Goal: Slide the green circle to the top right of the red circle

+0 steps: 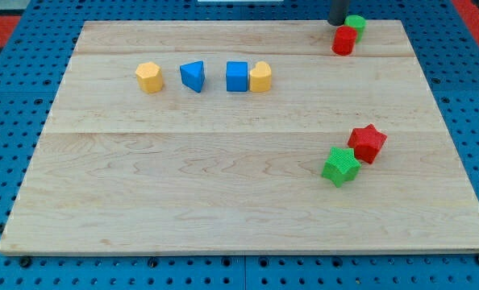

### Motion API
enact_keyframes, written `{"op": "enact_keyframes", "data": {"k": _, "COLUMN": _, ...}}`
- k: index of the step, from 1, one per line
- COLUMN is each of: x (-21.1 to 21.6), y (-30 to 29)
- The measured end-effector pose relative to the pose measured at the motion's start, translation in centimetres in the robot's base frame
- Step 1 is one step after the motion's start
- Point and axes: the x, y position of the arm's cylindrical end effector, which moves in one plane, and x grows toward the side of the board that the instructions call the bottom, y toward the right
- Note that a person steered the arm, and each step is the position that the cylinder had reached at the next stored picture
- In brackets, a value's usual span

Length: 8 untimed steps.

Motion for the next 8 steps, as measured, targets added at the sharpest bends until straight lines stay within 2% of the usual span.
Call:
{"op": "enact_keyframes", "data": {"k": 4, "x": 0.0, "y": 1.2}}
{"op": "enact_keyframes", "data": {"k": 8, "x": 0.0, "y": 5.5}}
